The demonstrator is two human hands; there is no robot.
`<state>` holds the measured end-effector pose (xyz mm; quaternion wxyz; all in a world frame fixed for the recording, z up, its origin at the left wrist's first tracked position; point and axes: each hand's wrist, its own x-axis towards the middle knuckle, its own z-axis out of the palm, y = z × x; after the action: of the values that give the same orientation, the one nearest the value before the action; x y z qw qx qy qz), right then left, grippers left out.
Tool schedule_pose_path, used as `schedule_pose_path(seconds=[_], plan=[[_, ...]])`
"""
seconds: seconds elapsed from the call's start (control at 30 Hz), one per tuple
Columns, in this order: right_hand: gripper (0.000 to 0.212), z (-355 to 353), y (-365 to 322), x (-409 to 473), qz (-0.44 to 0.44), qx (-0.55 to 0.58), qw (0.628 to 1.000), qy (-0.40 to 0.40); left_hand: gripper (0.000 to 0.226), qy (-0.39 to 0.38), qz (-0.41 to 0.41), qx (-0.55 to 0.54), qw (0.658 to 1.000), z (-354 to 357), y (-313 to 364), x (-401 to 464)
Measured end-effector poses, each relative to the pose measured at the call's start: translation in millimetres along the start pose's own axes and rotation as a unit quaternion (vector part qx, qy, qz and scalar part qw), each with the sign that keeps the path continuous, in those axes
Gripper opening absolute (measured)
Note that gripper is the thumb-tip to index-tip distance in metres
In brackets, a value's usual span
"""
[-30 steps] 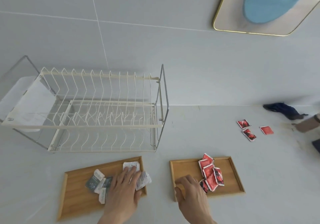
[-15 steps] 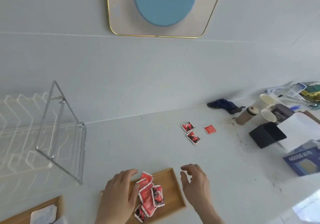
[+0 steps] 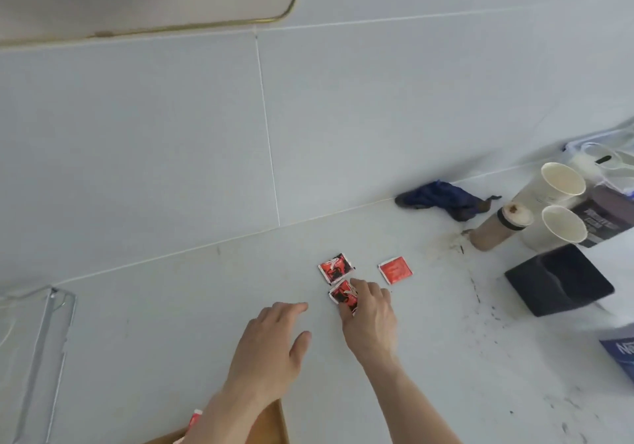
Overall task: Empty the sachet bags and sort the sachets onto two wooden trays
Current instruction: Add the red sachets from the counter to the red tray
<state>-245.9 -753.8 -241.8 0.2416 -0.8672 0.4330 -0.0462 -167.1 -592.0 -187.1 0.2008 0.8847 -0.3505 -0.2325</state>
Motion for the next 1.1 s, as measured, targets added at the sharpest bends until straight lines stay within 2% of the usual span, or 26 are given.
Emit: schedule_pose_path(seconds=[0.07, 0.13, 0.27, 0.37, 0.53, 0.6, 0.67, 0.77, 0.9, 1.03, 1.1], plan=[[0.050, 5.1, 6.2, 3.5, 0.013, 0.016, 1.000, -0.006, 0.048, -0.010, 0.008, 0.017, 1.000, 6.7, 10.5, 29.8], [0.047, 4.8, 15.3, 6.3, 0.054, 0.057, 0.997, -0.022, 0.050, -0.011, 0.022, 0.038, 0.999, 15.2, 19.1, 58.8], [0.003, -4.1, 42.7, 18.1, 0.083, 0.110, 0.990, 0.002, 0.057, 0.006, 0.053, 0.078, 0.996, 30.9, 32.8, 108.5], [0.008, -16.2, 63.6, 47.2, 0.048, 0.080, 0.993, 0.067, 0.054, 0.009, 0.052, 0.114, 0.992, 44.2, 32.6, 133.9], [0.020, -23.2, 79.7, 94.2, 0.034, -0.006, 0.999, 0.040, 0.024, 0.033, 0.079, 0.138, 0.987, 58.2, 32.4, 139.4], [0.023, -18.8, 79.0, 99.6, 0.015, -0.009, 0.999, 0.048, 0.019, 0.037, 0.078, 0.121, 0.989, 58.3, 32.1, 134.7], [0.023, -15.8, 74.0, 98.6, 0.022, 0.018, 0.997, 0.065, 0.025, 0.035, 0.043, 0.092, 0.994, 54.8, 27.6, 127.0], [0.019, -16.7, 62.6, 89.2, 0.084, 0.087, 0.991, 0.050, 0.034, 0.026, -0.015, 0.026, 0.999, 43.3, 13.8, 104.2], [0.030, -17.9, 37.9, 45.9, 0.129, 0.204, 0.970, 0.013, 0.031, 0.029, -0.082, -0.038, 0.995, 21.3, -19.0, 50.7], [0.041, -22.5, 0.1, -26.5, 0.166, 0.340, 0.924, -0.049, 0.026, 0.102, -0.179, -0.144, 0.968, 6.5, -49.9, -7.6], [0.040, -19.0, -22.6, -65.6, 0.142, 0.364, 0.916, -0.092, 0.026, 0.126, -0.217, -0.185, 0.950, 0.1, -62.7, -36.0]])
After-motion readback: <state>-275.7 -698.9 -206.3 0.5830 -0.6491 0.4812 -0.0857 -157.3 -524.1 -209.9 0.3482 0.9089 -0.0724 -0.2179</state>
